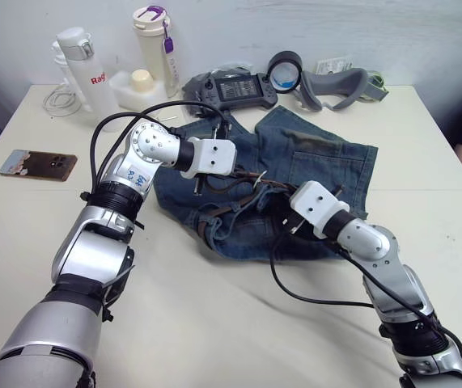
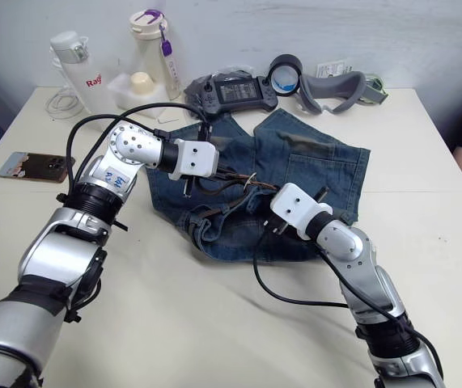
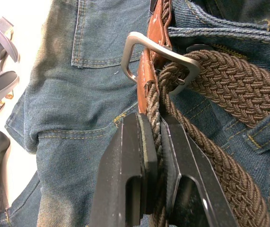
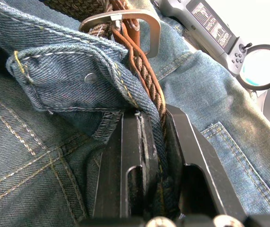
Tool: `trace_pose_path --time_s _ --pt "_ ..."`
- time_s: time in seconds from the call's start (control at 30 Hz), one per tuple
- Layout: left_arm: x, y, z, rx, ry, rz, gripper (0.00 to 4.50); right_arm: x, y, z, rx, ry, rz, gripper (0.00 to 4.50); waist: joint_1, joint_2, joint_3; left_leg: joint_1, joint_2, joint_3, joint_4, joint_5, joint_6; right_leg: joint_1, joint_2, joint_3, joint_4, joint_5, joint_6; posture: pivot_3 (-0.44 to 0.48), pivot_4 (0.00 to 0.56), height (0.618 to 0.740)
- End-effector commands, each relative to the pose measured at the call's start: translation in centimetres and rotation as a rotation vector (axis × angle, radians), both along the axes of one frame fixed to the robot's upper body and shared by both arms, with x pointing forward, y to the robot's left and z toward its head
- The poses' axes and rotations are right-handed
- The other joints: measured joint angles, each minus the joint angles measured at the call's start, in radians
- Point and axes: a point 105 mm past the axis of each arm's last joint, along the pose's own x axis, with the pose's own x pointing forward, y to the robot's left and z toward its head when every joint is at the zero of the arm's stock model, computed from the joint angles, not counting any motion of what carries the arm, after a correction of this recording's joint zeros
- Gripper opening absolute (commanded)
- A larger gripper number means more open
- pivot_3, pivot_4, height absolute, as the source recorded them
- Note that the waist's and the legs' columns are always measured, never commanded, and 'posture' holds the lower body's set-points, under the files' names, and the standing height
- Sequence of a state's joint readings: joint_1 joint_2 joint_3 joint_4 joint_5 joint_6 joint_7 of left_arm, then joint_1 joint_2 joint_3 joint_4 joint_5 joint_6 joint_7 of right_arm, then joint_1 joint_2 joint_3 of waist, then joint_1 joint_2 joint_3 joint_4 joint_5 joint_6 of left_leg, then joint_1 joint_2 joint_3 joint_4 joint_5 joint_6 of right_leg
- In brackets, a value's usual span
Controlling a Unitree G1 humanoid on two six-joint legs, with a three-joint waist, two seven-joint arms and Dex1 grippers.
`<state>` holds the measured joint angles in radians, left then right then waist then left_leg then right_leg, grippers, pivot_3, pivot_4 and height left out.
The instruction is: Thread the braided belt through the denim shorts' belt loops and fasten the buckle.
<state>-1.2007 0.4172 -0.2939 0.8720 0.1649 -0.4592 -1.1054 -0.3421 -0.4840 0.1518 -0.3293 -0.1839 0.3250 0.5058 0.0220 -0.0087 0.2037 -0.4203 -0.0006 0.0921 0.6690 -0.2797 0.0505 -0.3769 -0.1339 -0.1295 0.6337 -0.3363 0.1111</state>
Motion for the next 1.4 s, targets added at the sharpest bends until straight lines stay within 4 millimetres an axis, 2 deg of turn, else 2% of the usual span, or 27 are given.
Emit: trace_pose_path --time_s 0.03,0.2,0.33,0.43,0.53,0.63,0.7,0.83,0.97,1.07,1.13,1.23,1.4 --pt "-0.4 -1.1 1.0 -0.015 -0.039 -0.04 0.0 -0.5 0.6 1.6 -0.014 -0.078 0.034 0.01 0.0 0.0 0.0 0.0 0.0 0.0 0.0 0.0 0.0 0.0 0.0 0.0 0.0 0.0 0.0 0.0 0.15 0.74" --pt "-0.6 -2.8 0.9 -0.055 -0.014 -0.055 0.0 -1.0 1.6 1.3 -0.037 -0.078 0.087 0.01 0.0 0.0 0.0 0.0 0.0 0.0 0.0 0.0 0.0 0.0 0.0 0.0 0.001 0.0 0.0 0.0 0.15 0.74" --pt "-1.0 -4.6 0.1 -0.096 0.038 -0.057 0.0 -1.5 2.4 0.5 -0.053 -0.044 0.131 0.01 -0.001 0.0 0.0 0.0 0.0 0.0 0.0 0.0 0.0 0.0 0.0 0.0 0.001 0.0 0.0 0.0 0.15 0.74" --pt "-1.5 -6.0 -0.5 -0.136 0.093 -0.056 0.0 -1.7 2.0 -0.1 0.0 0.019 0.12 0.01 -0.001 0.0 0.0 0.0 0.0 0.0 0.0 0.0 0.0 0.0 0.0 0.0 0.002 0.0 0.0 0.0 0.15 0.74" --pt "-1.7 -6.6 -0.8 -0.16 0.122 -0.047 0.0 -1.6 1.3 0.1 0.06 0.057 0.096 0.01 0.002 0.0 0.0 0.0 0.0 -0.001 0.001 0.0 0.0 0.0 0.0 0.0 0.003 0.0 0.0 0.0 0.15 0.74" --pt "-1.7 -6.5 -0.9 -0.173 0.138 -0.027 0.0 -2.3 -0.2 0.7 0.105 0.141 0.127 1.53 0.005 0.0 0.0 -0.001 0.0 -0.001 0.005 0.0 0.0 0.0 0.0 0.0 0.003 0.0 0.0 0.0 0.15 0.74" --pt "-1.7 -6.2 -1.1 -0.175 0.142 -0.016 0.0 -3.0 -1.5 1.3 0.119 0.201 0.154 2.37 0.008 0.0 0.0 -0.002 -0.001 -0.003 0.006 0.0 0.0 0.001 -0.001 0.0 0.004 0.0 0.0 0.0 0.15 0.74" --pt "-1.7 -5.8 -1.3 -0.175 0.148 -0.005 0.0 -4.5 -3.0 2.5 0.138 0.302 0.218 4.37 0.003 0.0 0.0 -0.001 -0.001 -0.002 0.007 -0.001 0.001 0.001 -0.001 0.0 0.004 0.0 0.0 0.0 0.15 0.74" --pt "-1.8 -5.8 -1.4 -0.179 0.152 -0.001 0.0 -4.9 -3.6 4.1 0.153 0.324 0.258 4.46 0.003 0.0 0.0 -0.001 0.0 -0.002 0.006 -0.001 0.001 0.001 0.0 0.0 0.004 0.0 0.0 0.0 0.15 0.74" --pt "-1.9 -6.2 -1.3 -0.187 0.151 -0.007 0.0 -3.5 -4.2 5.3 0.078 0.237 0.209 4.46 0.003 0.0 0.0 -0.001 0.0 -0.002 0.007 -0.001 0.001 0.001 0.0 0.0 0.004 0.0 0.0 0.0 0.15 0.74" --pt "-2.0 -6.5 -1.0 -0.197 0.148 -0.015 0.0 -2.1 -4.7 4.9 -0.042 0.186 0.166 4.46 0.005 0.0 0.0 -0.001 0.0 -0.002 0.008 -0.001 0.001 0.001 -0.001 0.0 0.004 0.0 0.0 0.0 0.15 0.74" --pt "-2.1 -6.8 -0.7 -0.205 0.143 -0.022 0.0 -0.9 -4.7 3.9 -0.135 0.155 0.159 4.46 0.005 0.0 0.0 -0.001 -0.001 -0.002 0.008 -0.001 0.002 0.001 -0.001 0.0 0.005 0.0 0.0 0.0 0.15 0.74" --pt "-2.3 -6.9 -0.7 -0.203 0.138 -0.028 0.0 0.3 -3.9 3.5 -0.166 0.114 0.185 4.46 0.002 0.0 0.0 -0.001 -0.001 -0.001 0.008 -0.001 0.002 0.001 -0.001 0.0 0.005 0.0 0.0 0.0 0.15 0.74"
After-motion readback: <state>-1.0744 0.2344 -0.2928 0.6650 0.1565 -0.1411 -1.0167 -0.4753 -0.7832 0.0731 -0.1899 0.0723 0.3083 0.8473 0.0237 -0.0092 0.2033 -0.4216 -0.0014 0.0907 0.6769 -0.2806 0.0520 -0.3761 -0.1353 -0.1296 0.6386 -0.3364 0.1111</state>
